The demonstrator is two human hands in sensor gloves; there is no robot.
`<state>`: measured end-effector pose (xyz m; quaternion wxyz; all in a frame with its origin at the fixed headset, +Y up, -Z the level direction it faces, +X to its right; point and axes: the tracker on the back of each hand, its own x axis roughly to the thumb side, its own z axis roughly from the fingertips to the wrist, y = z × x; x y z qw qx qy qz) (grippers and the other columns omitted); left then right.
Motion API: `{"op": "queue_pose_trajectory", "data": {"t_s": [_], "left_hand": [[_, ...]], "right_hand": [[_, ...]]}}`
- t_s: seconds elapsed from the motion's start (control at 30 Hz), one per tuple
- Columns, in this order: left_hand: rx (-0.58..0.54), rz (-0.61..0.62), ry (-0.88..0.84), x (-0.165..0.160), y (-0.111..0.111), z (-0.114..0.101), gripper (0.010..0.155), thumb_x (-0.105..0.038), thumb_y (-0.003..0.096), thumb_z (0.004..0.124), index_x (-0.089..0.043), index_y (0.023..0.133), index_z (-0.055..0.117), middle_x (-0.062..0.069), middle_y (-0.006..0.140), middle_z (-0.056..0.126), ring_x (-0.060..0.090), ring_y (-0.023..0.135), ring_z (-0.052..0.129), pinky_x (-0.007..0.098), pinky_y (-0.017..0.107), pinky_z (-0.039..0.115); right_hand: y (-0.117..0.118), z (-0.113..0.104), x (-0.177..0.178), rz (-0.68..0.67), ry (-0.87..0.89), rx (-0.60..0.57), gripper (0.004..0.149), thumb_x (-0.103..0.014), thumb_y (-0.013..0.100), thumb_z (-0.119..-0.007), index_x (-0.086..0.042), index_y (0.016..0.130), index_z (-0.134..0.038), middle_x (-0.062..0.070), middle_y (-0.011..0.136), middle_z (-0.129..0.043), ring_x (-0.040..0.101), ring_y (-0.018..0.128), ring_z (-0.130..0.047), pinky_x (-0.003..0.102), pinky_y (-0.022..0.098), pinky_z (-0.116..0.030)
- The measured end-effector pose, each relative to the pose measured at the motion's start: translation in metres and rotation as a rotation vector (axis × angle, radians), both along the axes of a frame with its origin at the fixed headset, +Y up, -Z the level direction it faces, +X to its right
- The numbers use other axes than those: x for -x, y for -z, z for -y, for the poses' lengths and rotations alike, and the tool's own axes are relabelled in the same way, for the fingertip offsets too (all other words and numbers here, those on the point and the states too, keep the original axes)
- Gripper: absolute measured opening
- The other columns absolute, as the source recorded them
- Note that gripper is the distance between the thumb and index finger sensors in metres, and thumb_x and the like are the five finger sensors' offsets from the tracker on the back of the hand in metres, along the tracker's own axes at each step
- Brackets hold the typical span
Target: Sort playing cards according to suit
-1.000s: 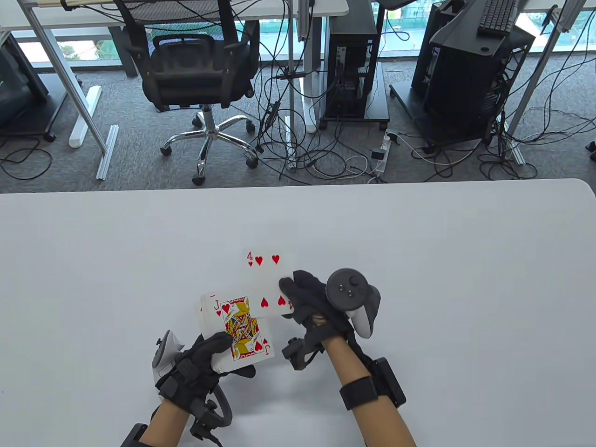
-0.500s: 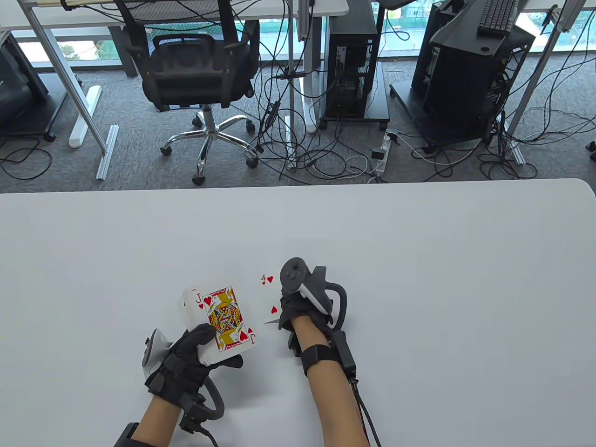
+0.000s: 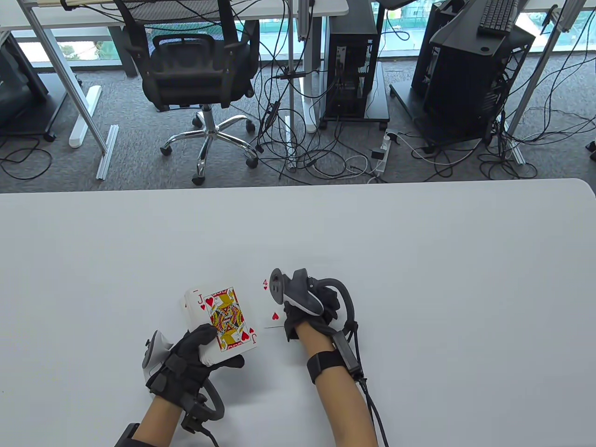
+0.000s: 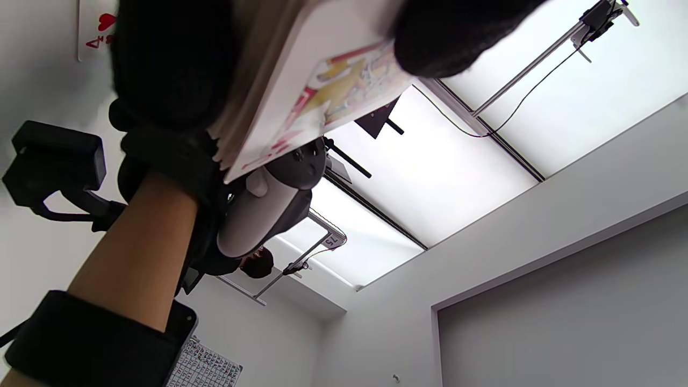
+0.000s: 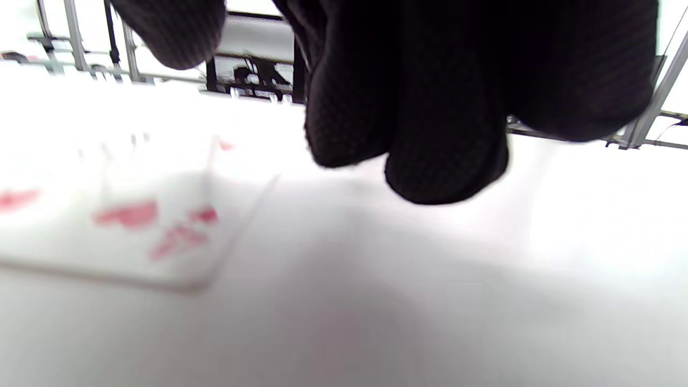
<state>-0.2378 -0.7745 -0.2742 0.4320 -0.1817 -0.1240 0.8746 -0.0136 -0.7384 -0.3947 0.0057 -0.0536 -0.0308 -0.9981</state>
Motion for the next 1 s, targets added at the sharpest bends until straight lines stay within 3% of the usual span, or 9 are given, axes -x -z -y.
{"op": "queue_pose_trajectory", "data": {"t_s": [0.07, 0.17, 0.27, 0.33, 0.4, 0.53, 0.63, 0.9, 1.0], "left_hand": [[0.002, -0.001, 0.001, 0.000, 0.000, 0.000, 0.063, -0.044, 0.0623, 0.070, -0.024, 0.111, 0.035, 0.008, 0.114, 0.053, 0.047, 0.090, 0.075, 0.045, 0.048, 0.088], [0.012, -0.001, 0.012, 0.000, -0.001, 0.001, 0.063, -0.044, 0.0623, 0.070, -0.024, 0.111, 0.035, 0.008, 0.114, 0.052, 0.047, 0.091, 0.075, 0.045, 0.049, 0.088], [0.020, -0.010, 0.003, 0.000, -0.001, 0.004, 0.064, -0.044, 0.0623, 0.070, -0.024, 0.111, 0.035, 0.008, 0.114, 0.053, 0.046, 0.091, 0.075, 0.045, 0.049, 0.088], [0.030, -0.010, -0.033, -0.001, -0.002, 0.006, 0.063, -0.045, 0.0628, 0.069, -0.024, 0.111, 0.034, 0.007, 0.114, 0.052, 0.046, 0.091, 0.075, 0.044, 0.049, 0.088], [0.036, -0.011, -0.048, -0.001, -0.002, 0.007, 0.063, -0.045, 0.0628, 0.069, -0.024, 0.111, 0.034, 0.007, 0.114, 0.052, 0.046, 0.092, 0.075, 0.044, 0.050, 0.087], [0.020, 0.001, -0.024, -0.001, -0.002, 0.006, 0.064, -0.045, 0.0626, 0.069, -0.024, 0.111, 0.034, 0.007, 0.114, 0.052, 0.046, 0.092, 0.075, 0.044, 0.050, 0.087], [0.017, 0.004, -0.035, -0.001, -0.002, 0.006, 0.064, -0.045, 0.0625, 0.069, -0.024, 0.111, 0.034, 0.007, 0.114, 0.052, 0.046, 0.091, 0.075, 0.045, 0.049, 0.087], [0.017, 0.041, -0.041, -0.003, -0.002, 0.008, 0.066, -0.046, 0.0614, 0.071, -0.024, 0.111, 0.034, 0.008, 0.114, 0.053, 0.047, 0.091, 0.075, 0.045, 0.049, 0.087], [0.011, 0.029, -0.042, -0.003, -0.001, 0.007, 0.064, -0.043, 0.0614, 0.071, -0.024, 0.111, 0.035, 0.008, 0.113, 0.054, 0.047, 0.091, 0.075, 0.046, 0.049, 0.087]], "right_hand": [[-0.008, -0.019, -0.004, -0.053, 0.196, -0.060, 0.064, -0.042, 0.057, -0.061, 0.015, 0.086, -0.068, 0.018, 0.053, -0.092, 0.038, 0.040, -0.096, 0.051, 0.031, -0.084], [-0.028, -0.040, -0.004, -0.180, 0.642, -0.104, 0.065, -0.040, 0.058, -0.059, 0.018, 0.086, -0.068, 0.020, 0.053, -0.092, 0.039, 0.040, -0.096, 0.052, 0.030, -0.083], [-0.049, -0.047, 0.007, -0.333, 0.945, 0.014, 0.072, -0.043, 0.058, -0.061, 0.022, 0.091, -0.060, 0.027, 0.060, -0.088, 0.047, 0.046, -0.092, 0.058, 0.034, -0.079], [-0.064, -0.047, 0.017, -0.401, 0.952, 0.154, 0.086, -0.050, 0.057, -0.063, 0.020, 0.101, -0.038, 0.035, 0.075, -0.075, 0.057, 0.061, -0.080, 0.064, 0.043, -0.072], [-0.075, -0.047, 0.025, -0.455, 0.907, 0.164, 0.096, -0.054, 0.054, -0.066, 0.021, 0.100, -0.028, 0.035, 0.081, -0.068, 0.058, 0.066, -0.074, 0.065, 0.046, -0.070], [-0.086, -0.048, 0.035, -0.458, 0.758, 0.038, 0.093, -0.050, 0.050, -0.075, 0.020, 0.097, -0.036, 0.025, 0.075, -0.072, 0.050, 0.064, -0.080, 0.059, 0.046, -0.074], [-0.086, -0.046, 0.035, -0.410, 0.822, -0.076, 0.080, -0.044, 0.048, -0.078, 0.018, 0.090, -0.051, 0.020, 0.064, -0.081, 0.041, 0.054, -0.088, 0.053, 0.039, -0.080], [-0.078, -0.044, 0.026, -0.364, 0.867, -0.038, 0.063, -0.036, 0.048, -0.078, 0.016, 0.082, -0.066, 0.015, 0.051, -0.091, 0.034, 0.041, -0.097, 0.048, 0.030, -0.086], [-0.074, -0.045, 0.023, -0.368, 0.834, -0.021, 0.065, -0.038, 0.050, -0.075, 0.016, 0.084, -0.065, 0.014, 0.051, -0.091, 0.034, 0.041, -0.096, 0.048, 0.031, -0.085]]}}
